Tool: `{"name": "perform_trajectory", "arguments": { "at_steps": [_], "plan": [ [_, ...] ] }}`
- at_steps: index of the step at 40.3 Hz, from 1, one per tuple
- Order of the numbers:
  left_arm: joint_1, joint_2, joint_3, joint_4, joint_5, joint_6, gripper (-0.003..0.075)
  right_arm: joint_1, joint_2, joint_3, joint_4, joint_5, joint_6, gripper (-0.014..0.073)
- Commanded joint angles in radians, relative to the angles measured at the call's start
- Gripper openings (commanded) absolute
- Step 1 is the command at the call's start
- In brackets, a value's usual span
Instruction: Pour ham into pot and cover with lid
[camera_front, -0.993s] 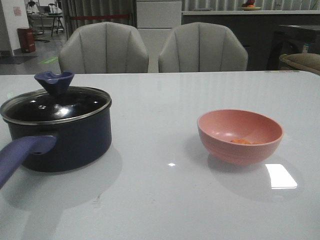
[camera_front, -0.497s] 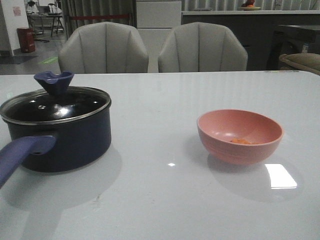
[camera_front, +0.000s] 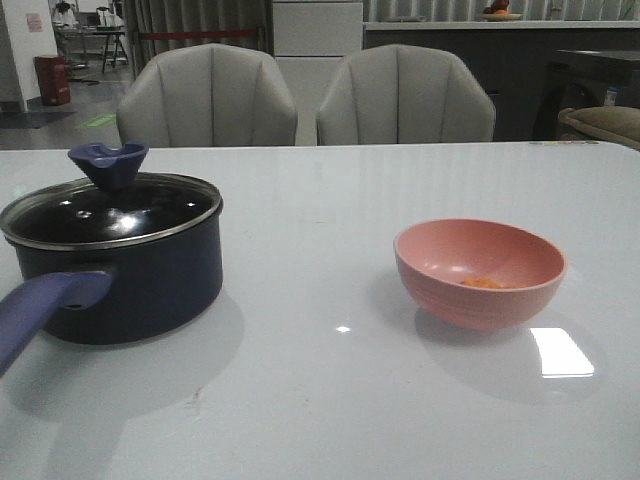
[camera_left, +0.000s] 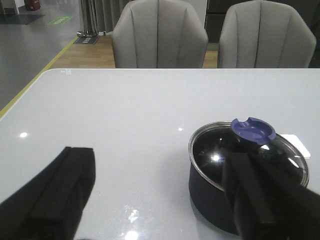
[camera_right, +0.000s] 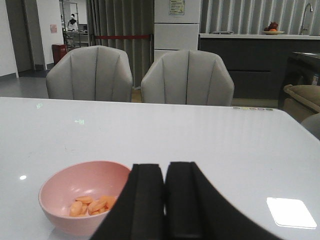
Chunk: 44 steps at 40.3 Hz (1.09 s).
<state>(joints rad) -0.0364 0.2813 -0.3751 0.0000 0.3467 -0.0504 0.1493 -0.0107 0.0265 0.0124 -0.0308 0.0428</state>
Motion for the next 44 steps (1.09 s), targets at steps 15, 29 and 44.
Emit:
{"name": "perform_trajectory", "arguments": {
  "at_steps": [15, 29, 44],
  "plan": [
    [0.002, 0.325, -0.259, -0.079, 0.17, -0.003, 0.0491, 0.0, -0.019, -0.005, -0.012, -0.073, -0.003, 0.015],
    [0.002, 0.72, -0.576, -0.125, 0.373, -0.003, 0.0575, 0.0, -0.019, -0.005, -0.012, -0.073, -0.003, 0.015],
    [-0.16, 1.042, -0.876, -0.145, 0.487, -0.028, 0.0595, 0.0, -0.02, -0.005, -0.012, -0.073, -0.003, 0.015]
  ]
}}
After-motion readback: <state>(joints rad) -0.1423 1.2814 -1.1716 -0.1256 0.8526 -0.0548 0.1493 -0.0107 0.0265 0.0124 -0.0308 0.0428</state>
